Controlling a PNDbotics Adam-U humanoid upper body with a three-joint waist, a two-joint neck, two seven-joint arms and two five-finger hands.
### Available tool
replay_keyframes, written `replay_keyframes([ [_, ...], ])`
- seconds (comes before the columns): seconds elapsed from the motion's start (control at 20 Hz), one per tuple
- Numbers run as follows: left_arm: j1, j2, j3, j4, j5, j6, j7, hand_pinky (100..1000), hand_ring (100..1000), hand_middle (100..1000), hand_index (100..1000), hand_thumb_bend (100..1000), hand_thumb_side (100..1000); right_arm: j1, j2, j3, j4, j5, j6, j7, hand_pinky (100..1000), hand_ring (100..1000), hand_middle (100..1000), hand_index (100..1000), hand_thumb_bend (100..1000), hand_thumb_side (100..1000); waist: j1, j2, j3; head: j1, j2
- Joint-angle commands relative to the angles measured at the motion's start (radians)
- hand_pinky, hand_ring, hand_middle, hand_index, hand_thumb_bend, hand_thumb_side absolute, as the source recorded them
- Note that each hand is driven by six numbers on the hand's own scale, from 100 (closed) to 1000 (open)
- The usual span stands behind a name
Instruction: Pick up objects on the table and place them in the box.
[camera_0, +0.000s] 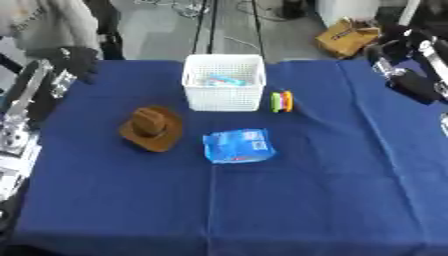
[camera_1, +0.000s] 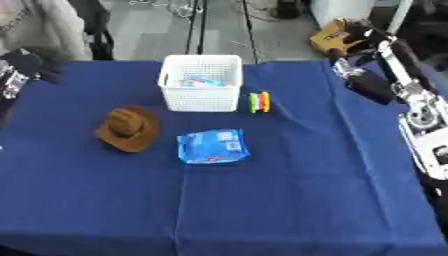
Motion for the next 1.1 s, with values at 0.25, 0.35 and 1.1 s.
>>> replay_keyframes([
  [0.25, -0.012, 0.026, 0.009, -0.012, 0.0, 0.001, 0.0, 620, 659, 639, 760, 804, 893, -0.017, -0.027, -0.011, -0.006, -0.004, -0.002, -0.001, 638, 755, 759, 921, 335, 673, 0.001, -0.013, -0.002, 0.001, -0.007],
  [0.35, -0.011, 0.027, 0.009, -0.012, -0.002, 0.001, 0.0, 620, 659, 639, 760, 798, 888, -0.017, -0.027, -0.011, -0.005, -0.004, -0.003, -0.001, 638, 755, 758, 922, 338, 672, 0.001, -0.014, -0.002, 0.001, -0.007],
  [1.1, -0.18, 0.159, -0.081, 0.21, -0.459, -0.054, -0.267, 742, 773, 739, 804, 734, 658, -0.017, -0.027, -0.004, -0.003, -0.003, -0.007, 0.011, 638, 755, 758, 922, 341, 672, 0.005, -0.018, -0.013, 0.01, 0.001],
])
